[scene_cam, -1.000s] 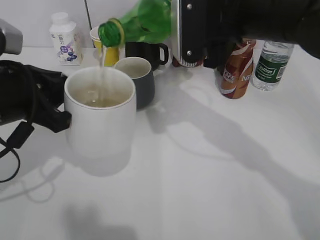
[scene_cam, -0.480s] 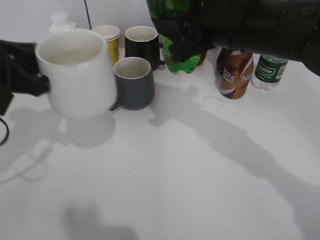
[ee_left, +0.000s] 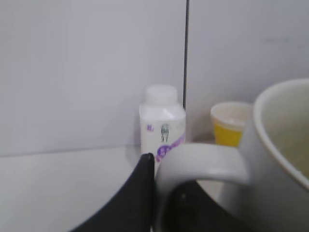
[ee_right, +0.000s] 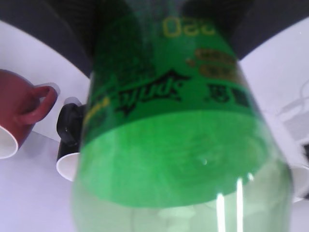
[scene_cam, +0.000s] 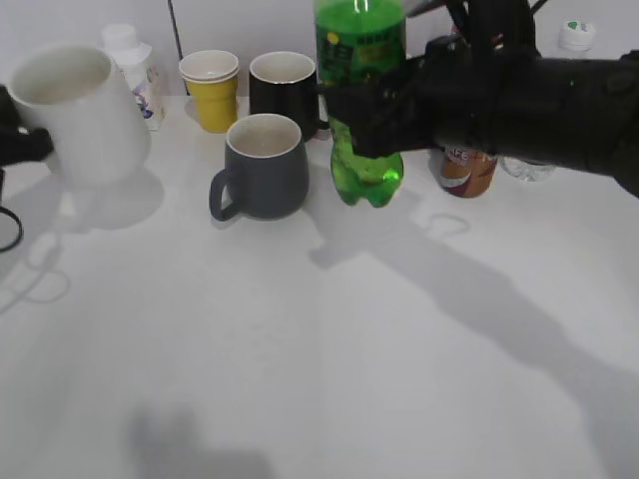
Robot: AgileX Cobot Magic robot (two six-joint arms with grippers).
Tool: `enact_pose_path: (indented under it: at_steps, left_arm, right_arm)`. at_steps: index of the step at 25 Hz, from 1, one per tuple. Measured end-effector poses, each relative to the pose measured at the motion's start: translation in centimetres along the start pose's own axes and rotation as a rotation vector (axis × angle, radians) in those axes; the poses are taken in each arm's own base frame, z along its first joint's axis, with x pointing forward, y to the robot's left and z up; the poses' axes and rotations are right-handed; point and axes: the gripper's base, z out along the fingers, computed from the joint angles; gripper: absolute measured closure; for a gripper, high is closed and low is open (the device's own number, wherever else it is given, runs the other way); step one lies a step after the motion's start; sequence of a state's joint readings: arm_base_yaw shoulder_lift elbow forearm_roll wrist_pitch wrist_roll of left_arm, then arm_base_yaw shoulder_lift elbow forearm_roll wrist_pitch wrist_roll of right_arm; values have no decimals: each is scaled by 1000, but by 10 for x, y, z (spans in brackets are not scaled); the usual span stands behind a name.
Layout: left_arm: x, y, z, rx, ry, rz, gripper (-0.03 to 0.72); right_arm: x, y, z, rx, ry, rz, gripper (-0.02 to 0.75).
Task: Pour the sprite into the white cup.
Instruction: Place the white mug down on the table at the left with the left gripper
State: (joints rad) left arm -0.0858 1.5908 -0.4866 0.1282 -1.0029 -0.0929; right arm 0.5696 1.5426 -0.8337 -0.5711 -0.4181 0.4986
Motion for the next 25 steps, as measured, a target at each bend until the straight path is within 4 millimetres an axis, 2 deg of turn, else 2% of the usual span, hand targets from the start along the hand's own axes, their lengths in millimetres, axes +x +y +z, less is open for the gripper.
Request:
enact_pose_path:
  at_steps: [4, 8, 15, 21, 25]
  left_arm:
    - [33, 3, 20, 1, 34, 7, 645]
    - [51, 5, 38, 2, 56, 9, 645]
    - [79, 5, 44, 15, 124, 6, 645]
    - [80, 3, 44, 43, 119, 10, 627]
    - [80, 1, 41, 53, 106, 0, 515]
  right_arm:
    - [6, 1, -1, -1, 19, 7, 358]
    - [6, 1, -2, -5, 12, 8, 358]
    - [5, 1, -2, -8, 6, 10, 358]
    - [5, 1, -2, -10, 1, 14, 358]
    - [5, 1, -2, -11, 1, 15, 358]
